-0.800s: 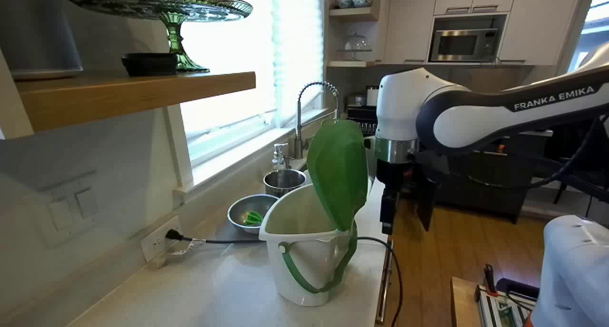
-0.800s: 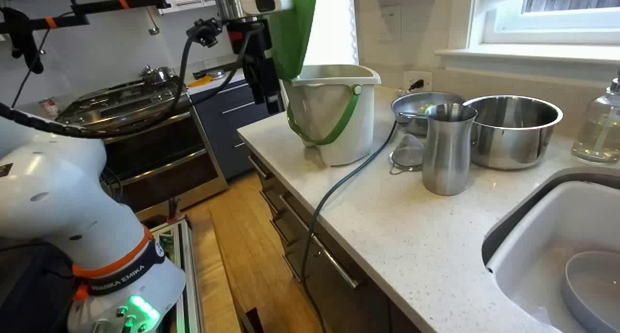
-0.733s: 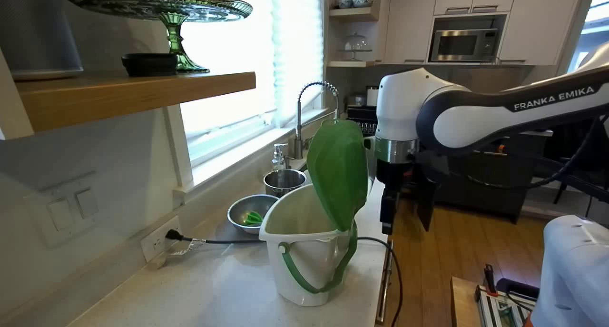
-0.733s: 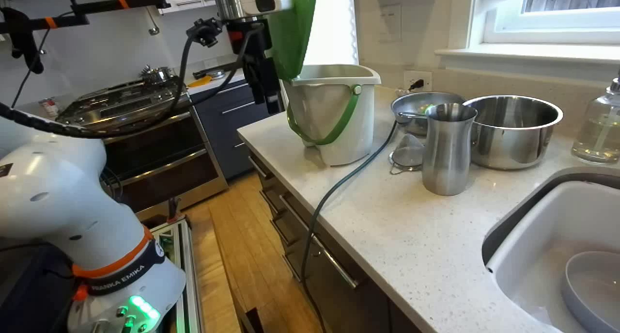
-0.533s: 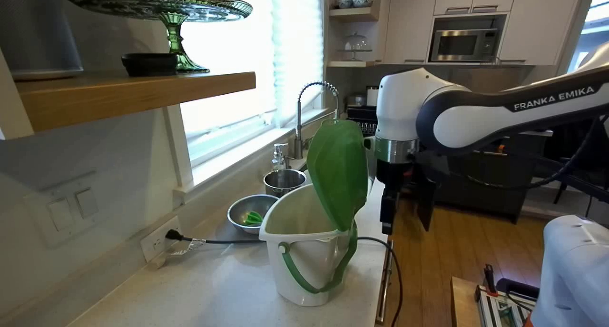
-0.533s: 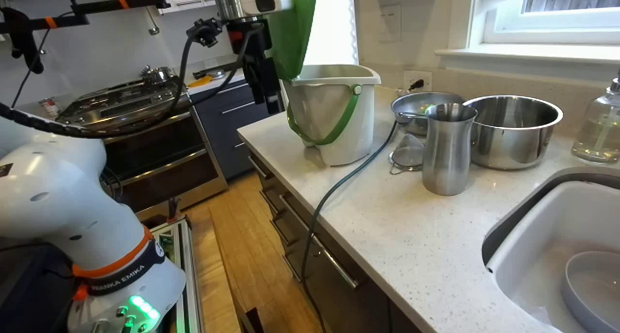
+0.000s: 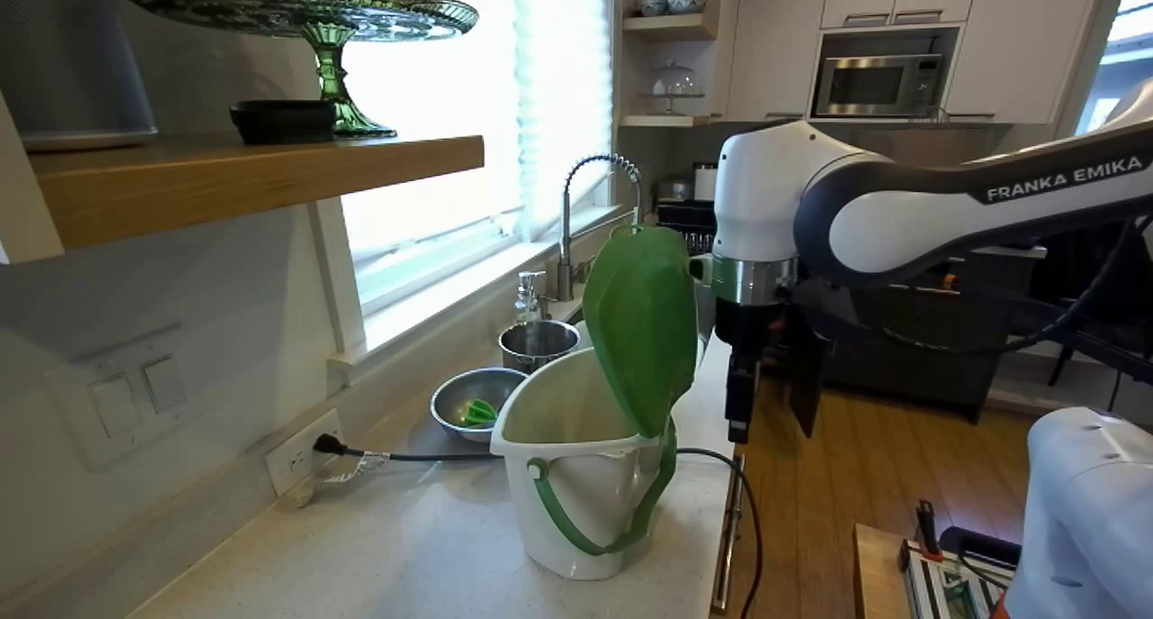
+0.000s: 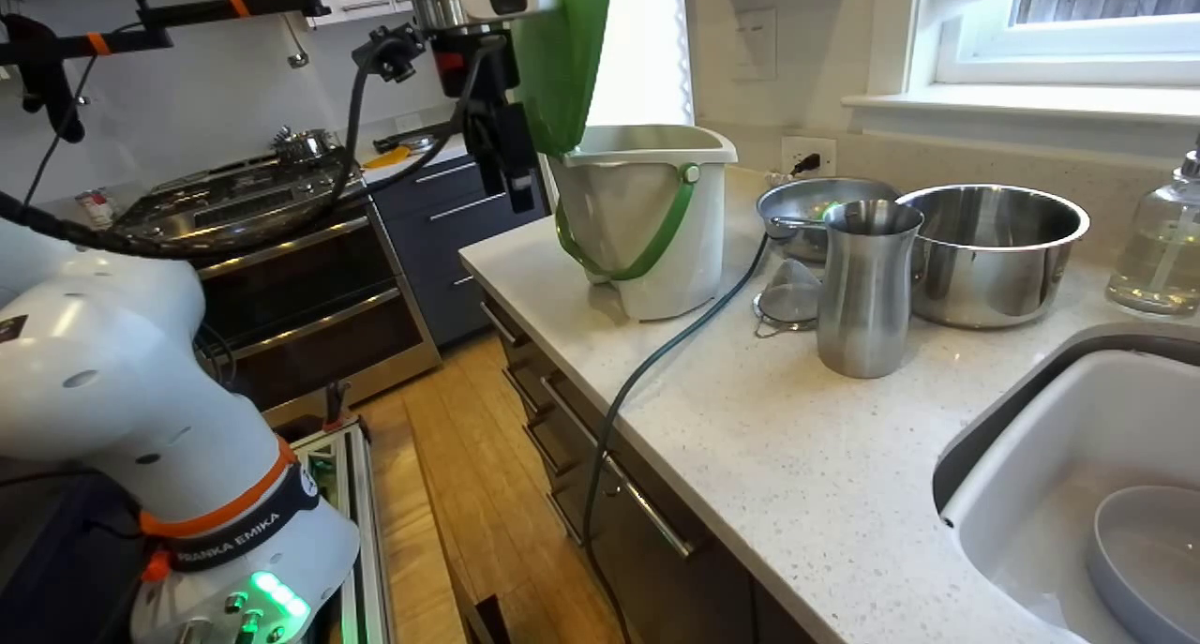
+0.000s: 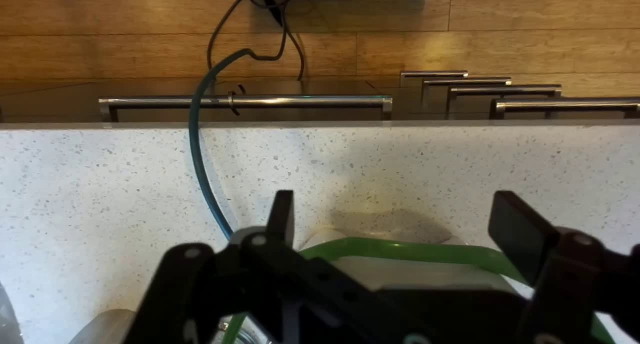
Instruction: Close the lid of the bin
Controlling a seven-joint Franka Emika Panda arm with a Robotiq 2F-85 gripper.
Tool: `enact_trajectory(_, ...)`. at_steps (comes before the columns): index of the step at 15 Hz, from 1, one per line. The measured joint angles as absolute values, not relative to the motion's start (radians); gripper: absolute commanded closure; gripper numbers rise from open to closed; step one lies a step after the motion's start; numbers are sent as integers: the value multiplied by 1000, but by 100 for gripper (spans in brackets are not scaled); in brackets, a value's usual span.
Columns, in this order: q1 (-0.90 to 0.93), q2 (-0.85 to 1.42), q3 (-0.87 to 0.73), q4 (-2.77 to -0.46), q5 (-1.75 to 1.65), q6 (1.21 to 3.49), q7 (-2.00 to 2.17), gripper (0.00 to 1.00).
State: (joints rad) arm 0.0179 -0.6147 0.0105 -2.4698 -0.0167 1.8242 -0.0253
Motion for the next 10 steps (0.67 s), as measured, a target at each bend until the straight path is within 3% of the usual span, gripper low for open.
enact_trajectory(10, 22, -789, 41, -2336, -3, 1458, 67, 0)
